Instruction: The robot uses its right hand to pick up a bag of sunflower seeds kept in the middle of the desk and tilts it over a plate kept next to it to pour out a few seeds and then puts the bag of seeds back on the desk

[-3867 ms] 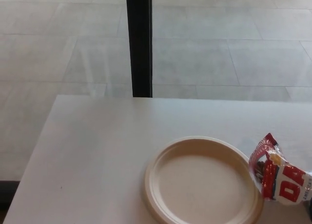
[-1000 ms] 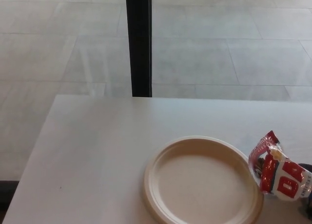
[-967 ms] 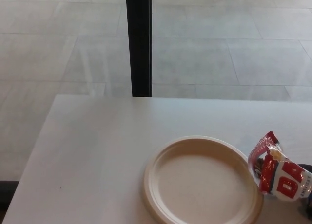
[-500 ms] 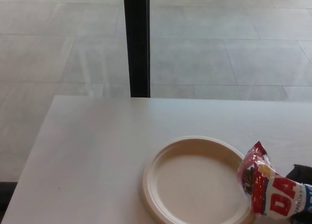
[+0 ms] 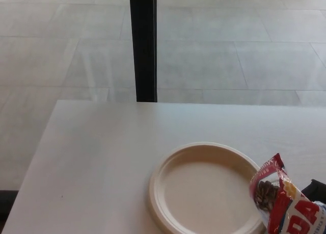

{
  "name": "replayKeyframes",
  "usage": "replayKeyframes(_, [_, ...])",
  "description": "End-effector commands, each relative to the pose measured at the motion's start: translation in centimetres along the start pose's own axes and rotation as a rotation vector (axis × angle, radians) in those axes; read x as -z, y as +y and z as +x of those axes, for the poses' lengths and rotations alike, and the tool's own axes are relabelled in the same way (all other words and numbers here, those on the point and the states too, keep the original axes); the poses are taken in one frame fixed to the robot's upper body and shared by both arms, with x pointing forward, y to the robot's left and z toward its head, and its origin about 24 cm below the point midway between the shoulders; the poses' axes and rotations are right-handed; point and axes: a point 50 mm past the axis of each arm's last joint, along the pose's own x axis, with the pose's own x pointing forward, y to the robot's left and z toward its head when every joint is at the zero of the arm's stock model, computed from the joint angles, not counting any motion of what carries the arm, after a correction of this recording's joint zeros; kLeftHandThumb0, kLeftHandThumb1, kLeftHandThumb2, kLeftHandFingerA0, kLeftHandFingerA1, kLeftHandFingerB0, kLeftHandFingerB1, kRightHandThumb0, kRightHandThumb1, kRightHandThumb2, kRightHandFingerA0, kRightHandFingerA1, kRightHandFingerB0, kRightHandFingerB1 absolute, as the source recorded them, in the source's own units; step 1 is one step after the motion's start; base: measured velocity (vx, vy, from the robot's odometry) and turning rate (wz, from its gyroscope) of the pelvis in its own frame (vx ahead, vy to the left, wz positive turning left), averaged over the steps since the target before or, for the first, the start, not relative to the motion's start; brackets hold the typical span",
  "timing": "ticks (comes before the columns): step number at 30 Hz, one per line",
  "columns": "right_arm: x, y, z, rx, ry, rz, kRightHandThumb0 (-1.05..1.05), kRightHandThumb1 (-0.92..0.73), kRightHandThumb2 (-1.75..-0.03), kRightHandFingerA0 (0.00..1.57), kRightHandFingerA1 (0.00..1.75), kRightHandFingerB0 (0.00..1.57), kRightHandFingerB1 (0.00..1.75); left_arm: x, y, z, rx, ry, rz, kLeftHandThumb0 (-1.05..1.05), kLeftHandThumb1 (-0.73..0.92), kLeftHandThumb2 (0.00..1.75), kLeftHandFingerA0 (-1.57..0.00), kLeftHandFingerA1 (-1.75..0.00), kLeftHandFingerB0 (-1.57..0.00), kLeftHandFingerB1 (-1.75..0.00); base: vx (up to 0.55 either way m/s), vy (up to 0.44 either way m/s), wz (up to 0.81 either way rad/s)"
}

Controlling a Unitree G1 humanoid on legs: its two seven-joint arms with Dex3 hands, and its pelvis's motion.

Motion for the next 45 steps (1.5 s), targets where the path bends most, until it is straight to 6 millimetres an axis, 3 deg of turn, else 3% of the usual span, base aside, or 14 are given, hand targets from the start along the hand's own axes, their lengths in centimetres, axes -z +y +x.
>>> replayKeyframes(1, [1.1,0.7,-1.0,-0.008,0.054,0.028,-0.17,-0.66,-1.05,0.74,1.75,0.66,1.64,-0.2,0.6,-0.1,-0.018,-0.008,0.018,-0.78,0.77,0.64,-0.40,-0.48,-0.36,-0.33,0.00,0.000,0.00])
replayKeyframes(4, [1.1,0.5,-1.0,-0.001,0.052,0.031,-0.16,-0.66,-1.05,0.74,1.75,0.65,1.64,-0.3,0.7,-0.1,-0.016,-0.012,0.002,-0.83,0.64,0.76,-0.39,-0.54,-0.34,-0.39,0.00,0.000,0.00])
replayKeyframes(5, [1.1,0.4,-0.9,-0.003,0.060,0.024,-0.16,-0.66,-1.05,0.73,1.75,0.64,1.64,-0.4,0.7,-0.1,-0.017,-0.018,0.029,-0.76,0.78,0.64,-0.41,-0.50,-0.37,-0.34,0.00,0.000,0.00])
replayKeyframes(6, [1.1,0.3,-0.8,-0.004,0.063,0.019,-0.15,-0.66,-1.05,0.73,1.75,0.63,1.64,-0.4,0.7,-0.1,-0.017,-0.019,0.035,-0.83,0.65,0.77,-0.38,-0.52,-0.33,-0.39,0.00,0.000,0.00])
replayKeyframes(9, [0.9,-0.2,-0.5,0.000,0.054,0.019,-0.14,-0.64,-1.08,0.75,1.75,0.65,1.65,-0.5,0.7,-0.1,-0.018,-0.017,0.026,-0.76,0.77,0.64,-0.40,-0.49,-0.38,-0.34,0.00,0.000,0.00])
replayKeyframes(11, [0.7,-0.7,-0.1,-0.007,0.058,0.011,-0.14,-0.62,-1.10,0.75,1.75,0.66,1.64,-0.5,0.7,0.0,-0.019,-0.013,0.025,-0.82,0.66,0.74,-0.37,-0.51,-0.33,-0.38,0.00,0.000,0.00])
replayKeyframes(21, [-1.0,-3.2,2.0,-0.084,0.042,-0.094,-0.16,-0.56,-1.18,0.79,1.75,0.69,1.66,-1.1,0.9,0.0,-0.022,-0.033,0.032,-0.76,0.77,0.64,-0.41,-0.51,-0.37,-0.34,0.00,0.000,0.00])
replayKeyframes(22, [-1.2,-3.5,2.2,-0.090,0.029,-0.105,-0.16,-0.55,-1.19,0.80,1.75,0.70,1.65,-1.1,0.9,0.0,-0.021,-0.035,0.030,-0.81,0.64,0.75,-0.39,-0.53,-0.36,-0.40,0.00,0.000,0.00])
replayKeyframes(23, [-1.4,-3.8,2.4,-0.099,0.034,-0.123,-0.19,-0.56,-1.18,0.80,1.75,0.70,1.65,-1.0,0.9,0.0,-0.025,-0.030,0.025,-0.77,0.77,0.63,-0.42,-0.50,-0.40,-0.35,0.00,0.000,0.00])
replayKeyframes(26, [-1.9,-4.3,2.8,-0.106,0.022,-0.139,-0.20,-0.56,-1.19,0.82,1.75,0.71,1.64,-1.1,0.9,0.0,-0.026,-0.033,0.038,-0.82,0.67,0.75,-0.40,-0.52,-0.36,-0.39,0.00,0.000,0.00])
replayKeyframes(27, [-2.4,-4.8,3.1,-0.109,0.008,-0.143,-0.19,-0.52,-1.21,0.81,1.75,0.71,1.65,-1.1,0.9,0.0,-0.022,-0.024,0.059,-0.77,0.79,0.64,-0.38,-0.48,-0.38,-0.34,0.00,0.000,0.00])
replayKeyframes(37, [-4.0,-5.4,4.2,-0.127,-0.020,-0.142,-0.14,-0.52,-1.23,0.78,1.75,0.68,1.67,-1.2,1.2,-0.1,-0.030,-0.033,0.064,-0.77,0.79,0.64,-0.42,-0.51,-0.40,-0.35,0.00,0.000,0.00])
replayKeyframes(39, [-4.3,-5.4,4.3,-0.133,-0.030,-0.151,-0.13,-0.49,-1.26,0.79,1.75,0.69,1.66,-1.1,1.3,-0.1,-0.029,-0.030,0.090,-0.86,0.67,0.79,-0.38,-0.54,-0.34,-0.41,0.00,0.000,0.00])
replayKeyframes(45, [-5.6,-6.4,5.4,-0.147,-0.074,-0.238,-0.14,-0.51,-1.25,0.81,1.75,0.72,1.66,-1.1,1.3,-0.1,-0.028,-0.028,0.073,-0.76,0.81,0.65,-0.39,-0.49,-0.39,-0.35,0.00,0.000,0.00])
